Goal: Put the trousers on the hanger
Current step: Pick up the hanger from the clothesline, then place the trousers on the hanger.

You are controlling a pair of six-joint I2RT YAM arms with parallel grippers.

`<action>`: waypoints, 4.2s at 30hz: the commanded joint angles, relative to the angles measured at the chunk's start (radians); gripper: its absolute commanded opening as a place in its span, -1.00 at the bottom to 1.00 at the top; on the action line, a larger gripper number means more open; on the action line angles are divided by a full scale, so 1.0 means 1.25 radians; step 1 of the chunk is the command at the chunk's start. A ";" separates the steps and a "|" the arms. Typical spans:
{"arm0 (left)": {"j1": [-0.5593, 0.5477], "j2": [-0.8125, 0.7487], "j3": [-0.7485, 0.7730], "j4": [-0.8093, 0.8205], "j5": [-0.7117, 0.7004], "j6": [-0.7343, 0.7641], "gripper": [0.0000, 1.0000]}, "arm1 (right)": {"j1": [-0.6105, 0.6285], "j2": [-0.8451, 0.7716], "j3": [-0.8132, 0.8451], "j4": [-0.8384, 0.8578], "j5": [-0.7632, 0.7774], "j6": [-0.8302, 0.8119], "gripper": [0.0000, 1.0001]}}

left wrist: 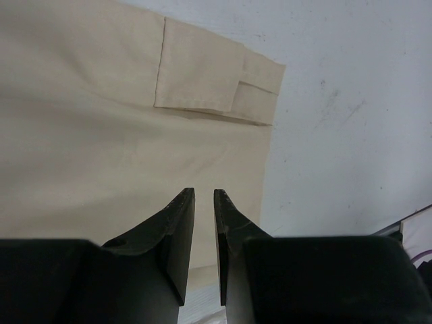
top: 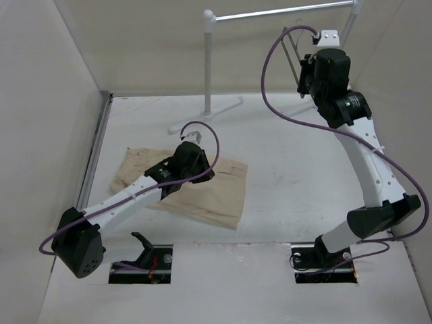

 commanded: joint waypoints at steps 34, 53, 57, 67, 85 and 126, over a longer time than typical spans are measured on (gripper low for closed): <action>-0.224 0.403 0.563 -0.011 -0.029 -0.200 -0.18 | 0.414 -0.509 -0.812 0.058 0.223 0.348 -1.00; -0.268 0.445 0.516 0.128 -0.007 -0.320 -0.02 | 0.472 -0.557 -0.881 0.040 0.239 0.382 -1.00; -0.272 0.477 0.539 0.101 -0.005 -0.323 -0.10 | 0.496 -0.542 -0.881 0.037 0.258 0.390 -1.00; -0.275 0.492 0.487 0.106 0.005 -0.357 -0.36 | 0.556 -0.498 -0.882 0.003 0.305 0.441 -1.00; -0.272 0.353 0.211 0.291 -0.021 -0.391 -1.00 | 0.464 -0.811 -0.980 -0.100 0.094 0.577 0.24; -0.438 0.125 -0.343 0.648 -0.295 -0.374 -1.00 | 0.452 -0.196 -1.059 0.522 -0.123 0.704 -0.17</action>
